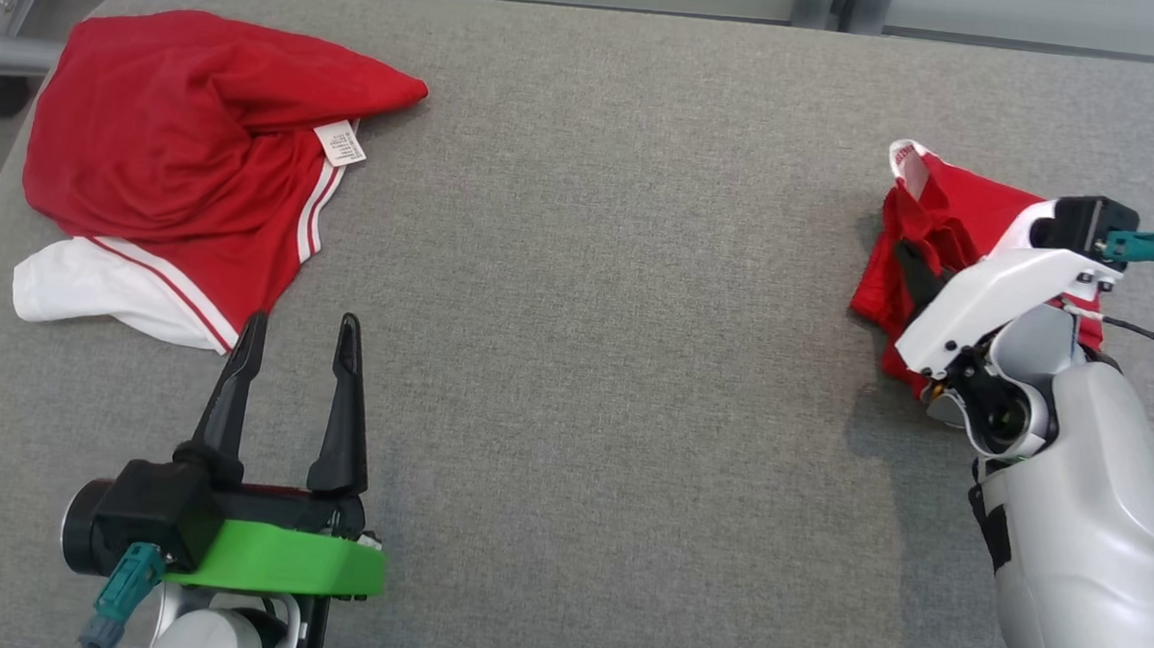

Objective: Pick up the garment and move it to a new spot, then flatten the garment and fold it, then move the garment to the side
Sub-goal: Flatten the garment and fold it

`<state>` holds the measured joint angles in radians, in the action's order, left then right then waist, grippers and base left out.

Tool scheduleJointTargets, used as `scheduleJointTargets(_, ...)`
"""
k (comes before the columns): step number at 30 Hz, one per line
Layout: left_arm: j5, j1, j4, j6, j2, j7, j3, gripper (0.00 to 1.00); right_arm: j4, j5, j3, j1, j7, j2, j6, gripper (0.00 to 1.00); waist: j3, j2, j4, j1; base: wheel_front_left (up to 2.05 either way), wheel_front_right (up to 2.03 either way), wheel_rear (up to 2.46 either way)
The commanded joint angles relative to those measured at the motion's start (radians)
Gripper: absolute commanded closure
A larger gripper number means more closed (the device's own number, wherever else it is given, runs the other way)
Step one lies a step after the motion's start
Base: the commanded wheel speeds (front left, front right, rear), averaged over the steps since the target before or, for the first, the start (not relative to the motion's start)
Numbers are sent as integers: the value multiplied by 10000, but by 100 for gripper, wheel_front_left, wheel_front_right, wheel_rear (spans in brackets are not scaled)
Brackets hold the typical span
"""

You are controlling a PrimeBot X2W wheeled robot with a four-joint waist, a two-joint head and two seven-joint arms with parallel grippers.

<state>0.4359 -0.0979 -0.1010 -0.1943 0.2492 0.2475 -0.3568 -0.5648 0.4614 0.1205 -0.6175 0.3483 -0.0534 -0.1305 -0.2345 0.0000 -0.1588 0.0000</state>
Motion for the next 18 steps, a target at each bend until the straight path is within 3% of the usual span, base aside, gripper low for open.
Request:
scheduleJointTargets(1, -58, 40, 33, -3, 39, -11, -14, 0, -150, -59, -72, -177, -131, -11, -4, 0, 92, 0, 96, 0, 0, 0, 0)
scheduleJointTargets(11, 33, 149, 231, 30, -117, 50, -169, 0, -924, 51, -957, -628, -573, 26, -4, 0, 346, 0, 73, 0, 0, 0, 0)
scheduleJointTargets(18, 161, 376, 192, -107, -217, 109, 71, 0, 719, 796, -2083, 511, -78, -189, -4, 0, 503, 0, 79, 0, 0, 0, 0)
